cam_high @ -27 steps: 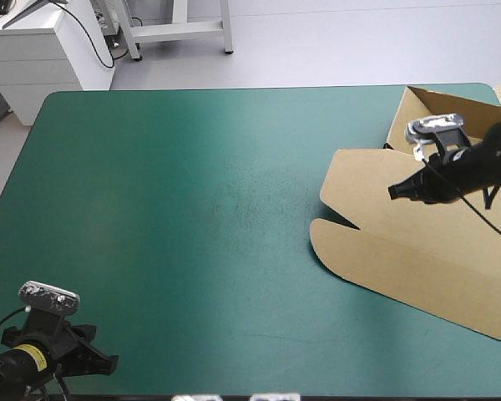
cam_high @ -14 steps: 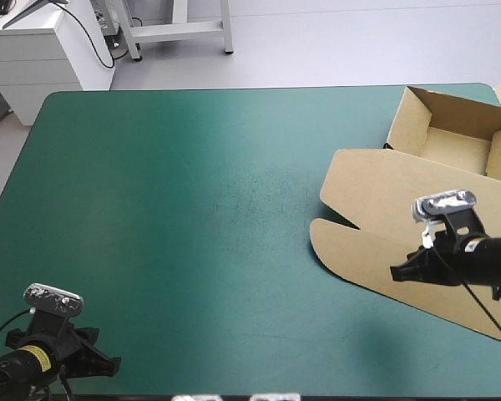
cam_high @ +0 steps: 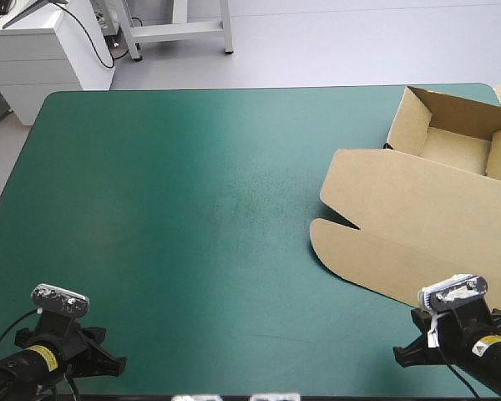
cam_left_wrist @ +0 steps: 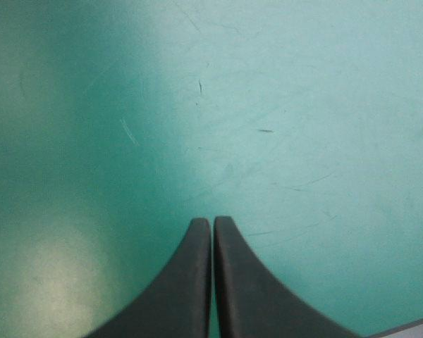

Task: Fold the box

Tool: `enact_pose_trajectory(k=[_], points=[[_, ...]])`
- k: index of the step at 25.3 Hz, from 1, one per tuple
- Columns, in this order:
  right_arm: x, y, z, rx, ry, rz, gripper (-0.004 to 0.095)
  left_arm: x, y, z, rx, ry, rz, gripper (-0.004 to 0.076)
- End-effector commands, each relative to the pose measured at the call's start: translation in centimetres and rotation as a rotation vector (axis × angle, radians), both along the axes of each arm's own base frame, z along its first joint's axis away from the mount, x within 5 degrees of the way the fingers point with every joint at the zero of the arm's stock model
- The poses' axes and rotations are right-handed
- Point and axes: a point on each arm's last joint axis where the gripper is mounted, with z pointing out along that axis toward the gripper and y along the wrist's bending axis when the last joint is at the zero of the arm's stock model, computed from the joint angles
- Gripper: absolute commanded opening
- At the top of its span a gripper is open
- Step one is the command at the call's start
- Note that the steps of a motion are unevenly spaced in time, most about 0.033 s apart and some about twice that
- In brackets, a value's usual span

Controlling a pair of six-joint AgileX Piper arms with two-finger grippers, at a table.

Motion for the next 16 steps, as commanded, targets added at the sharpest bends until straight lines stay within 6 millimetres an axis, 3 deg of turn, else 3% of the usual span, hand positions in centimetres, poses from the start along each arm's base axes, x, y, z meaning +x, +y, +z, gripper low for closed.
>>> enact_pose_trajectory(k=[1,10,16], points=[[-0.5,0.1,0.4,0.017,-0.097,-0.007,-0.0016,0.4,-0.2,0.2,-0.013,-0.032,-0.004,-0.0008],[-1.1,0.1,0.3,0.019,-0.134,-0.012,-0.0016,0.4,-0.2,0.1,-0.010,-0.024,-0.004,-0.0008],[-1.5,0.2,-0.7,0.020,-0.047,0.000,-0.0016,0.4,-0.2,0.1,-0.010,-0.024,-0.004,-0.0008]])
